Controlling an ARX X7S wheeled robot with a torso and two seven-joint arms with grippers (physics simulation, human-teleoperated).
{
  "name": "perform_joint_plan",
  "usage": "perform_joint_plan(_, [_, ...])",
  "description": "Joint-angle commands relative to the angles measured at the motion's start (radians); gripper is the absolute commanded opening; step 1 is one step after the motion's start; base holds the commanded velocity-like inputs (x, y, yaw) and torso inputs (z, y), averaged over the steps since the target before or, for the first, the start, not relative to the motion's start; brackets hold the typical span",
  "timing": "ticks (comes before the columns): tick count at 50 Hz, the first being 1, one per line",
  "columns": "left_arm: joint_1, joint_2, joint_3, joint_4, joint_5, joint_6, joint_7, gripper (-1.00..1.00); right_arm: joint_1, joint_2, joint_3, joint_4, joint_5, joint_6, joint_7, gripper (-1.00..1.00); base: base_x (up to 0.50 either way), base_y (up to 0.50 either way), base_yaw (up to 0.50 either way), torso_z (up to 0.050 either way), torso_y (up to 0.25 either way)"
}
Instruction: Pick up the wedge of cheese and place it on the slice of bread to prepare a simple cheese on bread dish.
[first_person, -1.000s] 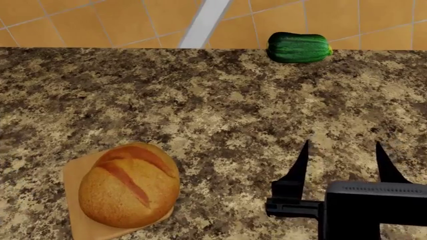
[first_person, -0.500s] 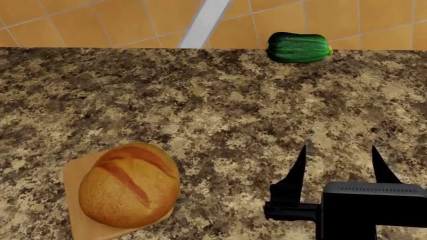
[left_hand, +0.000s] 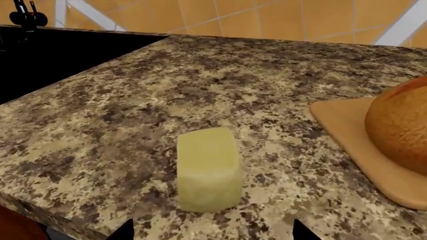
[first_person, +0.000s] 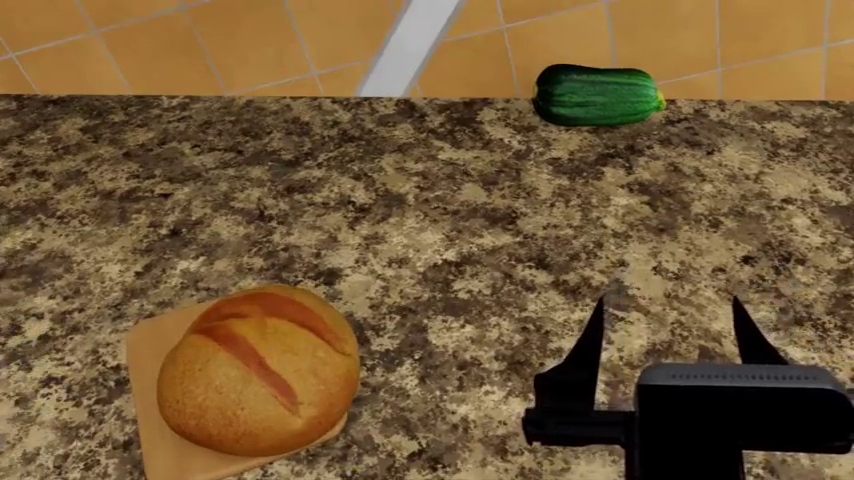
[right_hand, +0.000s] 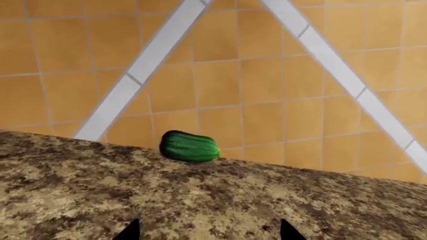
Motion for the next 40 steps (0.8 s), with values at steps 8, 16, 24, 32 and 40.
perform_joint_plan(8, [-0.122, 0.014, -0.007, -0.003, -0.075, -0.119, -0.015, 1.00, -0.001, 0.005, -0.007, 0.000, 0.007, 0.004, -0.001, 1.00, 0.00, 0.00, 0.00, 0.000, 0.000])
perform_joint_plan(16, [-0.170, 0.014, -0.005, 0.001, -0.107, -0.194, -0.043, 1.00, -0.003, 0.004, -0.010, 0.056, 0.005, -0.051, -0.009, 1.00, 0.00, 0.00, 0.00, 0.000, 0.000])
perform_joint_plan(24, [-0.197, 0.027, -0.014, -0.055, -0.131, -0.203, -0.018, 1.00, -0.003, 0.006, -0.012, 0.058, 0.008, -0.049, -0.008, 1.00, 0.00, 0.00, 0.00, 0.000, 0.000])
perform_joint_plan(32, [-0.197, 0.043, -0.016, -0.097, -0.121, -0.178, 0.025, 1.00, -0.009, 0.009, -0.016, 0.046, 0.005, -0.042, -0.002, 1.00, 0.00, 0.00, 0.00, 0.000, 0.000])
perform_joint_plan(40, [-0.196, 0.046, -0.020, -0.115, -0.123, -0.165, 0.049, 1.00, -0.006, 0.011, -0.019, 0.047, 0.003, -0.034, 0.004, 1.00, 0.00, 0.00, 0.00, 0.000, 0.000])
